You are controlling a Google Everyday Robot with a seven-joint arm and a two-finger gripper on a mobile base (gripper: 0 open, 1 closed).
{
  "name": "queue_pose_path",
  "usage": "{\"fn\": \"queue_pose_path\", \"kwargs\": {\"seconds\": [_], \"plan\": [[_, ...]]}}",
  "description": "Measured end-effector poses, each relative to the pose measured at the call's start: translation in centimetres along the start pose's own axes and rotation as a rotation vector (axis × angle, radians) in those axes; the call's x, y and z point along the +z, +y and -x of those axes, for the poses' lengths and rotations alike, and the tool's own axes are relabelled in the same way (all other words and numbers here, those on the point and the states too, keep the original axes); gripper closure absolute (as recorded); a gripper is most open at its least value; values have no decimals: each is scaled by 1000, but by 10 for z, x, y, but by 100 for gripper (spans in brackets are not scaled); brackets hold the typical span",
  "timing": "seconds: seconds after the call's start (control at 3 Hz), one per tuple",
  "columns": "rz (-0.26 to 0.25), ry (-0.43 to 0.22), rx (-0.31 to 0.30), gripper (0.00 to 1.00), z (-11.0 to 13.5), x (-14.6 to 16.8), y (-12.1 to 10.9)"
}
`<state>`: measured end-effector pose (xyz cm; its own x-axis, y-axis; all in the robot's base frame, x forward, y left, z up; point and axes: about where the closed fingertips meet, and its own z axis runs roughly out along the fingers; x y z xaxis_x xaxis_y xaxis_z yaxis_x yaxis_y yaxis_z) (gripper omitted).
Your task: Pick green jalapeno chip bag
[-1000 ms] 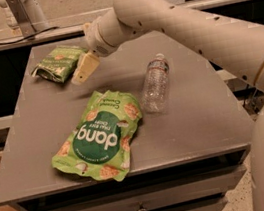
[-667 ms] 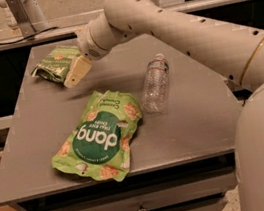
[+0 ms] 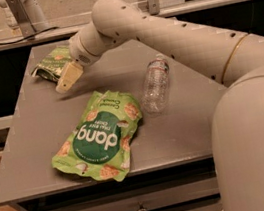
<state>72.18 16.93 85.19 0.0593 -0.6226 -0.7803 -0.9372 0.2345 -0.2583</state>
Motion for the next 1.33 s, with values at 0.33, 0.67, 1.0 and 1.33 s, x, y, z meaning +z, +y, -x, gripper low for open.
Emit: {"fn": "queue_pose_path", "kwargs": {"seconds": [0.33,0.67,1.0,1.33], "plan": [[11,10,20,15,1,11,3],[9,9,39,39,6,15,4],[-5,13,51,62,6,8,5],[-28,19,57,85,5,-3,4]]}}
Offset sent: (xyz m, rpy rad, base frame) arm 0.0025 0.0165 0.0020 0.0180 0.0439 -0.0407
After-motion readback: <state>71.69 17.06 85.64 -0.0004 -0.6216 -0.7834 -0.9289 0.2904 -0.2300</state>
